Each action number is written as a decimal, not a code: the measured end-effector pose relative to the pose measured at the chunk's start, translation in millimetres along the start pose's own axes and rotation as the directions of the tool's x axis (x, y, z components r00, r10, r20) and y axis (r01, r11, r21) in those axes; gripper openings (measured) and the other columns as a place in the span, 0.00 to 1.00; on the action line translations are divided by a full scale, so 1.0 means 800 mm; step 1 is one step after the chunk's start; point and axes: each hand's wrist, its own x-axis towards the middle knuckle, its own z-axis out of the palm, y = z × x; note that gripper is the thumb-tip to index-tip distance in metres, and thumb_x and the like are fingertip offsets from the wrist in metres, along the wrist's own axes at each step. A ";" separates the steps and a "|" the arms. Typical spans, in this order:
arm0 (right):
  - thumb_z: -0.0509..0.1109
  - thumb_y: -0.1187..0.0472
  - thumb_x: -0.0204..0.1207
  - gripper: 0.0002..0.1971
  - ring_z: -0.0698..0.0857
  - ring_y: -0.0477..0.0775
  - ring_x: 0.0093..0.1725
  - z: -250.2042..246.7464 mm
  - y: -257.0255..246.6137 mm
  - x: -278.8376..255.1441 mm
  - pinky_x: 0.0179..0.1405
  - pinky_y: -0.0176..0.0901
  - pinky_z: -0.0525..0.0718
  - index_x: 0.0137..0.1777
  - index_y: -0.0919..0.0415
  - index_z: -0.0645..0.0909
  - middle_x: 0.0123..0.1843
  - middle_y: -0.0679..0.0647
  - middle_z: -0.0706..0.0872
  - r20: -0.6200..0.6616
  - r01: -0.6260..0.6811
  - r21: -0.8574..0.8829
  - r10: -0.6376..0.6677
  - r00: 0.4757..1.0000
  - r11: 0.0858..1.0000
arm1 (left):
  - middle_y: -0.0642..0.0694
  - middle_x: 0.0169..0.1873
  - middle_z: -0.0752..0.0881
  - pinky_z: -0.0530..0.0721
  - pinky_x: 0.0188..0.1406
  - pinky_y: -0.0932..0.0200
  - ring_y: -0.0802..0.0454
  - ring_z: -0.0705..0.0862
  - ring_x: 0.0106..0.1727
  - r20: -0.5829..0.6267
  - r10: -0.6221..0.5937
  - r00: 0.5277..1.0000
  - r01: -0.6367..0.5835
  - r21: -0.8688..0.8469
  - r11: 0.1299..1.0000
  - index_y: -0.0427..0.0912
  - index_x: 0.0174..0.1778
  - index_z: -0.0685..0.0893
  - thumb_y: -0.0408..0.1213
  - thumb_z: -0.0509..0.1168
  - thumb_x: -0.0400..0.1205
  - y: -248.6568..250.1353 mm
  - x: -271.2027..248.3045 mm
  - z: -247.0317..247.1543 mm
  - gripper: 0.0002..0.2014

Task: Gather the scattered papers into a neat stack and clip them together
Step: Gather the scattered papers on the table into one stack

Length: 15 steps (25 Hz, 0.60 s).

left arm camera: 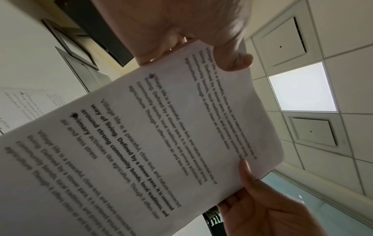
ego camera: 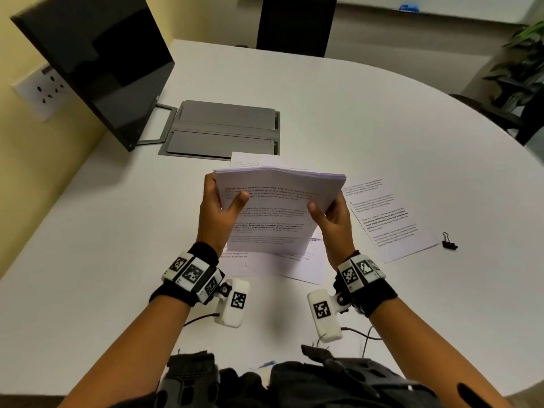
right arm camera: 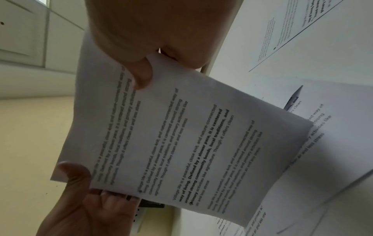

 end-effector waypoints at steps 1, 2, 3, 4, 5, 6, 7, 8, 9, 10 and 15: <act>0.69 0.60 0.73 0.24 0.82 0.54 0.63 -0.002 0.003 0.003 0.61 0.47 0.84 0.68 0.61 0.70 0.62 0.55 0.83 0.012 -0.003 -0.002 0.003 1.000 1.000 | 0.48 0.49 0.83 0.85 0.46 0.63 0.53 0.85 0.50 -0.005 -0.004 1.000 0.004 -0.004 1.000 0.40 0.61 0.69 0.47 0.67 0.75 -0.004 0.002 0.002 0.23; 0.69 0.60 0.73 0.24 0.82 0.55 0.64 -0.003 0.007 0.007 0.62 0.48 0.83 0.69 0.61 0.70 0.63 0.56 0.82 0.025 -0.011 0.000 0.011 1.000 1.000 | 0.50 0.49 0.83 0.85 0.45 0.64 0.55 0.85 0.50 -0.008 -0.012 1.000 0.012 -0.003 1.000 0.40 0.61 0.68 0.45 0.66 0.76 -0.008 0.004 0.003 0.22; 0.69 0.61 0.74 0.25 0.81 0.56 0.65 -0.004 0.012 0.009 0.64 0.50 0.83 0.71 0.61 0.69 0.64 0.57 0.82 0.036 -0.027 -0.001 0.027 0.999 1.000 | 0.51 0.49 0.83 0.86 0.46 0.64 0.56 0.85 0.50 -0.006 -0.026 1.000 0.026 0.002 1.000 0.40 0.62 0.68 0.45 0.65 0.76 -0.012 0.004 0.004 0.22; 0.68 0.63 0.76 0.25 0.80 0.57 0.66 -0.005 0.019 0.012 0.66 0.51 0.81 0.72 0.61 0.68 0.65 0.58 0.81 0.042 -0.050 -0.006 0.050 0.998 0.999 | 0.51 0.50 0.83 0.87 0.47 0.62 0.57 0.85 0.51 -0.003 -0.049 0.999 0.049 0.003 0.999 0.40 0.63 0.68 0.44 0.64 0.77 -0.018 0.005 0.005 0.22; 0.66 0.66 0.78 0.24 0.79 0.57 0.67 -0.006 0.028 0.015 0.67 0.53 0.80 0.73 0.61 0.67 0.66 0.58 0.80 0.048 -0.075 -0.013 0.076 0.996 0.997 | 0.52 0.52 0.83 0.87 0.49 0.61 0.58 0.85 0.52 -0.001 -0.082 0.997 0.082 0.001 0.997 0.41 0.64 0.68 0.43 0.64 0.78 -0.026 0.006 0.006 0.21; 0.64 0.69 0.79 0.23 0.79 0.57 0.67 -0.006 0.038 0.017 0.69 0.54 0.79 0.73 0.61 0.66 0.66 0.58 0.80 0.057 -0.102 -0.020 0.103 0.993 0.995 | 0.53 0.53 0.82 0.87 0.51 0.61 0.60 0.84 0.53 0.001 -0.119 0.993 0.119 -0.002 0.993 0.43 0.66 0.67 0.40 0.63 0.80 -0.034 0.006 0.008 0.20; 0.62 0.71 0.80 0.22 0.78 0.57 0.67 -0.005 0.047 0.018 0.70 0.55 0.77 0.73 0.60 0.66 0.66 0.56 0.80 0.061 -0.124 -0.027 0.125 0.990 0.992 | 0.54 0.55 0.81 0.86 0.53 0.60 0.60 0.84 0.54 0.002 -0.159 0.987 0.159 0.002 0.987 0.45 0.67 0.67 0.37 0.62 0.82 -0.042 0.005 0.009 0.19; 0.61 0.72 0.80 0.22 0.78 0.57 0.68 -0.004 0.056 0.018 0.71 0.54 0.76 0.72 0.58 0.66 0.66 0.56 0.79 0.058 -0.137 -0.036 0.139 0.989 0.990 | 0.52 0.56 0.81 0.86 0.55 0.57 0.57 0.83 0.55 -0.006 -0.190 0.982 0.190 0.022 0.981 0.44 0.68 0.67 0.33 0.61 0.83 -0.050 0.003 0.010 0.18; 0.60 0.73 0.81 0.22 0.78 0.57 0.68 -0.003 0.064 0.019 0.72 0.54 0.76 0.71 0.56 0.66 0.66 0.55 0.79 0.043 -0.143 -0.046 0.145 0.988 0.989 | 0.49 0.56 0.81 0.84 0.56 0.55 0.53 0.82 0.56 -0.025 -0.205 0.978 0.206 0.061 0.977 0.42 0.69 0.68 0.31 0.60 0.83 -0.056 0.002 0.010 0.18; 0.60 0.73 0.81 0.21 0.78 0.56 0.68 -0.002 0.068 0.020 0.71 0.53 0.76 0.70 0.54 0.67 0.66 0.54 0.80 0.026 -0.146 -0.058 0.147 0.989 0.988 | 0.47 0.56 0.81 0.84 0.55 0.55 0.49 0.82 0.55 -0.045 -0.208 0.977 0.212 0.113 0.971 0.39 0.68 0.69 0.29 0.59 0.83 -0.061 0.001 0.011 0.17; 0.63 0.69 0.79 0.11 0.82 0.57 0.58 -0.001 0.077 0.045 0.61 0.54 0.83 0.59 0.56 0.72 0.55 0.49 0.83 -0.007 -0.148 -0.215 0.149 0.989 0.965 | 0.42 0.46 0.89 0.77 0.38 0.68 0.49 0.85 0.44 -0.194 -0.153 0.969 0.224 0.427 0.876 0.36 0.53 0.84 0.34 0.64 0.81 -0.074 0.012 0.005 0.08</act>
